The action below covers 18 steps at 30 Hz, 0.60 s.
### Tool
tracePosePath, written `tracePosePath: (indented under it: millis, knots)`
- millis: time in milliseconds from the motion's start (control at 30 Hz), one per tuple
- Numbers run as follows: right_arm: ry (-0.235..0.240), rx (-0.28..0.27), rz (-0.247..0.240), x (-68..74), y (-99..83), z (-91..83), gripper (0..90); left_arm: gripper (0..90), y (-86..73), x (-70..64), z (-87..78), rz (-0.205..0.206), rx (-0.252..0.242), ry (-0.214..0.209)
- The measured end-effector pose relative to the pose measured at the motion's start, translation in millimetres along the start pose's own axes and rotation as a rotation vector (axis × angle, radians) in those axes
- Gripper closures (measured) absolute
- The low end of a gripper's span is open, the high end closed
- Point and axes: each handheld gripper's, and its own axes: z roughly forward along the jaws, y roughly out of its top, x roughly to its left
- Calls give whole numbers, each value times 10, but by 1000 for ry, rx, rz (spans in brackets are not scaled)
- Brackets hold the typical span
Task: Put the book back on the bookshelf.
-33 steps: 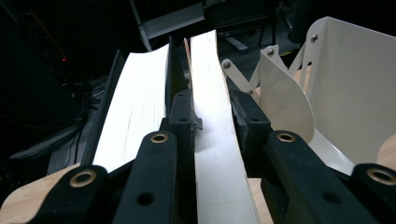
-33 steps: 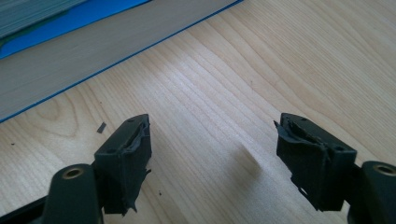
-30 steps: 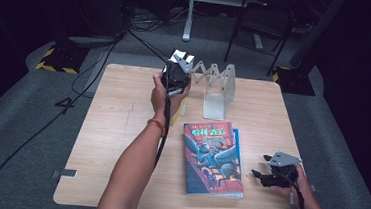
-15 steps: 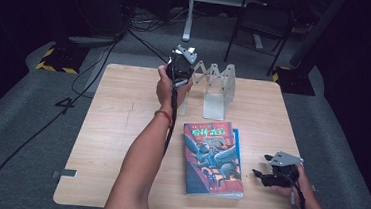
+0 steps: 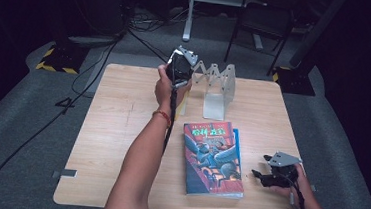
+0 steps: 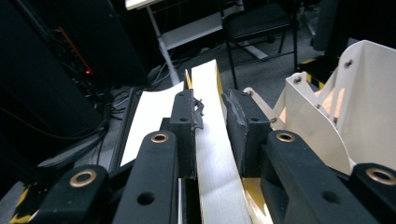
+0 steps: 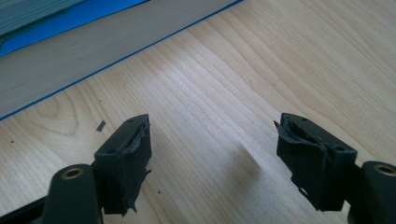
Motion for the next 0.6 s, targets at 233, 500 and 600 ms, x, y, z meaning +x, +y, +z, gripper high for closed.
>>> tracePosePath:
  millis: [233,500,600]
  knots:
    - [1,1,2,1,3,2,266,704,-16,19,-49,6,0,-34]
    - [-1,-4,-3,2,6,-8,266,627,-41,71,-266,-22,-49,-95]
    - [-2,-4,3,3,7,-17,265,604,-86,86,-401,-9,-69,-123]
